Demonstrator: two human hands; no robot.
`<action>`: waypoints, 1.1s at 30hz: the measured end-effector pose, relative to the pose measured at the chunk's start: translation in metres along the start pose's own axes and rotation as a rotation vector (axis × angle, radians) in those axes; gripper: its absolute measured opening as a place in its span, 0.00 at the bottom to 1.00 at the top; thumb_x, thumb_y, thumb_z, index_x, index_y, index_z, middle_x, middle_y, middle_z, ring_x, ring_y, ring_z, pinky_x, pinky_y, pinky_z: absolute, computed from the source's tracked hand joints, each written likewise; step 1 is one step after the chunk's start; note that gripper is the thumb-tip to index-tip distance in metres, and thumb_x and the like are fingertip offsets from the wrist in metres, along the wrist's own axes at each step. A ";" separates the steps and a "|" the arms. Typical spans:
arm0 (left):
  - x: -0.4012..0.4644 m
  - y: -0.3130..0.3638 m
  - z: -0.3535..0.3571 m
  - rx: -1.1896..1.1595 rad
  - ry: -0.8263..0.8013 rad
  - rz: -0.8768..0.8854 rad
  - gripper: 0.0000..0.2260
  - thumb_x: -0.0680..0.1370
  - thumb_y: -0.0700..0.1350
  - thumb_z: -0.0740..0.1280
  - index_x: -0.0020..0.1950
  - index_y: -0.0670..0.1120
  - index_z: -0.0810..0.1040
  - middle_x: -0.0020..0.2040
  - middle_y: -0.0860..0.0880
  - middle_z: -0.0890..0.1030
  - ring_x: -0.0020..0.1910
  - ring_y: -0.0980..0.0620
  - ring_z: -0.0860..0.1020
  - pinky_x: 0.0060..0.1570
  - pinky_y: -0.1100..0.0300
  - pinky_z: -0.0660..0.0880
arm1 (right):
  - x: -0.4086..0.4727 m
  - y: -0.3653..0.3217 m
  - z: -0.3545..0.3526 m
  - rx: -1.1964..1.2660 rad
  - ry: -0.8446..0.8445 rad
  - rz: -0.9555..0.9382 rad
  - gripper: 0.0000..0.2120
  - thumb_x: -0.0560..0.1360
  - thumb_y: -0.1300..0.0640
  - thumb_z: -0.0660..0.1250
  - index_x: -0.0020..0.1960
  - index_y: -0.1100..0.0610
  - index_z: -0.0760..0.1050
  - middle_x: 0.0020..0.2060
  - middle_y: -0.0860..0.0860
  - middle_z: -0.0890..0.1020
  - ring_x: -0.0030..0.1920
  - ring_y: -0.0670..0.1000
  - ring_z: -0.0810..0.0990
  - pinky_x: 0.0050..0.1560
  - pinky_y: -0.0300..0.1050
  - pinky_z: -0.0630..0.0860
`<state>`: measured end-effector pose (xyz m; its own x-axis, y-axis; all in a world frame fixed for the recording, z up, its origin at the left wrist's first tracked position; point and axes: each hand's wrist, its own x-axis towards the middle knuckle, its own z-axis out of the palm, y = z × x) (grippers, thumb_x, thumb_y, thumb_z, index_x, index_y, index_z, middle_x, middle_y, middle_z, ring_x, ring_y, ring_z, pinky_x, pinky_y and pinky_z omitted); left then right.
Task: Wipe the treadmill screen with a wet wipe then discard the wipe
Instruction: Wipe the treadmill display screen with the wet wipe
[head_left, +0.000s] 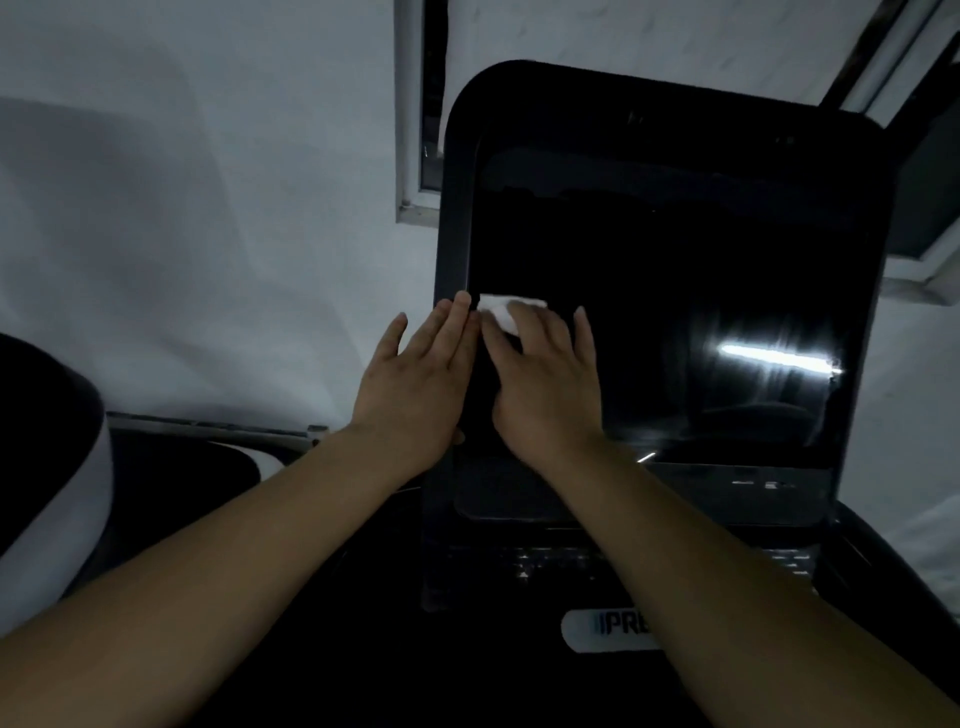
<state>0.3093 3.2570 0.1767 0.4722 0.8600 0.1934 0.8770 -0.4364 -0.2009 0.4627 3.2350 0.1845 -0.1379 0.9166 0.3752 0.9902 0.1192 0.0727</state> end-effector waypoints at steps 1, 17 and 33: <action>0.000 0.000 0.001 -0.010 0.016 0.004 0.53 0.76 0.60 0.70 0.81 0.42 0.34 0.81 0.43 0.31 0.82 0.48 0.39 0.80 0.44 0.43 | -0.010 -0.003 0.006 0.012 0.038 0.000 0.36 0.71 0.49 0.52 0.78 0.54 0.66 0.74 0.58 0.70 0.75 0.62 0.67 0.79 0.67 0.52; -0.009 0.006 -0.002 -0.196 0.130 0.040 0.41 0.80 0.50 0.63 0.82 0.41 0.39 0.83 0.42 0.37 0.82 0.48 0.41 0.80 0.45 0.42 | -0.052 0.001 0.058 0.018 0.496 -0.104 0.07 0.76 0.59 0.67 0.48 0.51 0.83 0.40 0.49 0.82 0.42 0.53 0.80 0.70 0.59 0.73; -0.026 -0.005 -0.023 -0.156 0.228 0.050 0.51 0.64 0.58 0.80 0.80 0.40 0.63 0.80 0.39 0.62 0.79 0.44 0.62 0.74 0.41 0.65 | -0.044 0.012 0.040 -0.106 0.236 -0.160 0.03 0.72 0.57 0.71 0.44 0.50 0.81 0.35 0.49 0.78 0.37 0.53 0.78 0.67 0.56 0.75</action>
<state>0.2947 3.2309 0.1946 0.5073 0.7624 0.4016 0.8469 -0.5272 -0.0689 0.4820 3.2115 0.1321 -0.3053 0.7743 0.5544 0.9495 0.2028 0.2396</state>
